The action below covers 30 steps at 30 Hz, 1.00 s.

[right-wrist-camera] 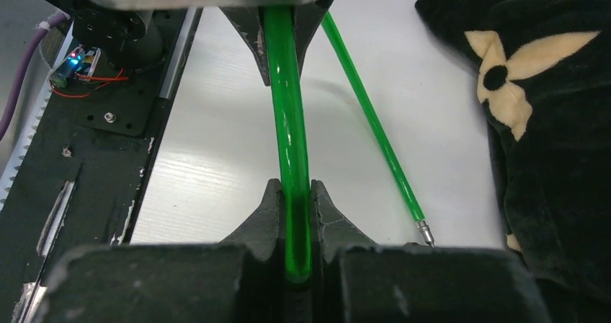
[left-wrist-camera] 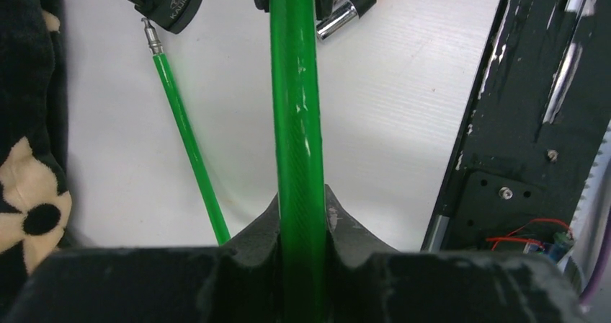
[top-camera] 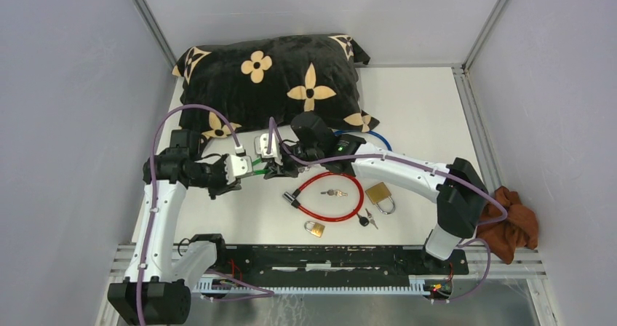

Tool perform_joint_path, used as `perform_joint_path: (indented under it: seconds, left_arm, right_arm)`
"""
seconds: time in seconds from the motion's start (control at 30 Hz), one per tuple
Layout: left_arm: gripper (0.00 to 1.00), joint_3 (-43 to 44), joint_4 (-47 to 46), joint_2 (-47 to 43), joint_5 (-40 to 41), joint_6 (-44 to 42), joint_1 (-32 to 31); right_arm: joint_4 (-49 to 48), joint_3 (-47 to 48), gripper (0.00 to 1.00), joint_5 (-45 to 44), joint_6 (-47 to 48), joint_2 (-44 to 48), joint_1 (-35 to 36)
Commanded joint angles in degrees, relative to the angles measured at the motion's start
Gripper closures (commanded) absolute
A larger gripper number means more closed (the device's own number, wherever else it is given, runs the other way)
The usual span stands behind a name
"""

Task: Lock with the key
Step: Pick up the lock from the center of the board.

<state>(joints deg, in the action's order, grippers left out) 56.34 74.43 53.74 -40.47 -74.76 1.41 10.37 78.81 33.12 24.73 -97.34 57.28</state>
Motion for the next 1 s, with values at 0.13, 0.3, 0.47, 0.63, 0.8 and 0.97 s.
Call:
perform_joint_path:
  seconds: [0.13, 0.3, 0.47, 0.63, 0.8, 0.97]
  left_arm:
    - [0.4, 1.9, -8.2, -4.9, -12.7, 17.6, -0.8]
    - [0.07, -1.6, -22.2, -11.6, -8.6, 33.3, -0.8]
    - [0.0, 0.6, -40.6, -16.1, -13.2, 58.5, -0.8]
    - [0.0, -1.6, -52.3, -21.4, -11.6, 68.4, -0.8]
    - [0.0, -5.7, -58.4, -25.6, -4.7, 68.7, -0.8]
    - [0.0, -7.7, -58.7, -27.3, 2.3, 67.3, -0.8]
  right_arm:
    - [-5.3, -1.5, 1.0, -1.1, -4.6, 6.1, -1.8]
    - [-18.4, -9.3, 1.0, 7.4, -14.4, 15.3, -7.1]
    - [-31.6, -16.8, 1.0, 16.6, -26.5, 23.9, -16.3]
    - [-35.4, -19.0, 1.0, 16.7, -29.8, 28.5, -20.7]
    - [-46.7, -19.3, 1.0, 14.6, -38.1, 28.1, -22.2]
    - [-50.6, -15.6, 1.0, 16.8, -41.6, 26.9, -22.8]
